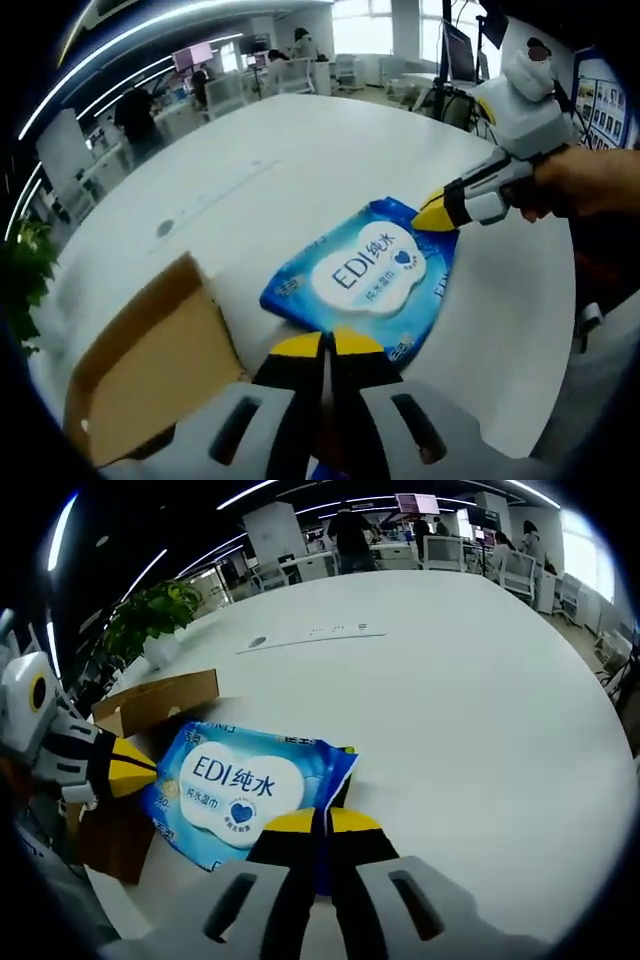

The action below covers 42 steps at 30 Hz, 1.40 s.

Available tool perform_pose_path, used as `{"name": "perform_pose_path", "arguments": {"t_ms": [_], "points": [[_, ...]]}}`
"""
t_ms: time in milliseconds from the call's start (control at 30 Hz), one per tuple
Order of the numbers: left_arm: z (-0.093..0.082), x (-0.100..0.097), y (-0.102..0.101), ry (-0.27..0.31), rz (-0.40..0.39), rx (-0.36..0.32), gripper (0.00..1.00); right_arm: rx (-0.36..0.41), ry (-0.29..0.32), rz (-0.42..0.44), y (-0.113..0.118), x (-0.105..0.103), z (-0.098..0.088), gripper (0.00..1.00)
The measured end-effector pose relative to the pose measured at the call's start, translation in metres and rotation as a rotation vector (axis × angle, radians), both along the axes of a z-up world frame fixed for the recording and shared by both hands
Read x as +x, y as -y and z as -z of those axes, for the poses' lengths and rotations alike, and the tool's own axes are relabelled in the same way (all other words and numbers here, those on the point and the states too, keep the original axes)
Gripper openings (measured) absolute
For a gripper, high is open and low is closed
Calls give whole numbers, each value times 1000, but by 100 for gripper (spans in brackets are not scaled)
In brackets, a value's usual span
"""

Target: Operate the shoe box by opening the lid, removing the specified soft item, and placing it in the target area until the item is outside and the box remains undamaged.

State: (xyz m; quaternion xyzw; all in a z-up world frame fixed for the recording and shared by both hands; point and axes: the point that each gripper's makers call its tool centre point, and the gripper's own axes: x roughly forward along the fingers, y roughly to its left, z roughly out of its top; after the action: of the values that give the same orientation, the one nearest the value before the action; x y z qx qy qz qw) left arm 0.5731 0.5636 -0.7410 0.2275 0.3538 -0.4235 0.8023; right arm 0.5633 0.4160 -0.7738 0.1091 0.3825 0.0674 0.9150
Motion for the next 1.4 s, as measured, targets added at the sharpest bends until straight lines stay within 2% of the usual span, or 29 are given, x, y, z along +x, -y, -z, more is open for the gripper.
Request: {"name": "perform_pose_path", "arguments": {"t_ms": [33,100,400,567,867,1133,1400], "points": [[-2,-1,-1,1,4,-7,0,11,1,5,-1,0,0,1],[-3,-7,1,-37,3,-36,0,27,-2,10,-2,-1,-2,0],[-11,-19,-1,-21,27,-52,0,17,-12,-9,-5,-10,-1,0],[-22,-21,-6,-6,20,-77,0,9,-11,-22,-6,-10,-4,0],[-28,-20,-22,8,-14,-101,0,-13,17,-36,-5,2,-16,0],[-35,-17,-35,11,-43,-121,0,-35,22,-21,3,14,-5,1],[-42,-12,-46,19,-69,-137,2,-26,17,4,7,14,-4,4]]}}
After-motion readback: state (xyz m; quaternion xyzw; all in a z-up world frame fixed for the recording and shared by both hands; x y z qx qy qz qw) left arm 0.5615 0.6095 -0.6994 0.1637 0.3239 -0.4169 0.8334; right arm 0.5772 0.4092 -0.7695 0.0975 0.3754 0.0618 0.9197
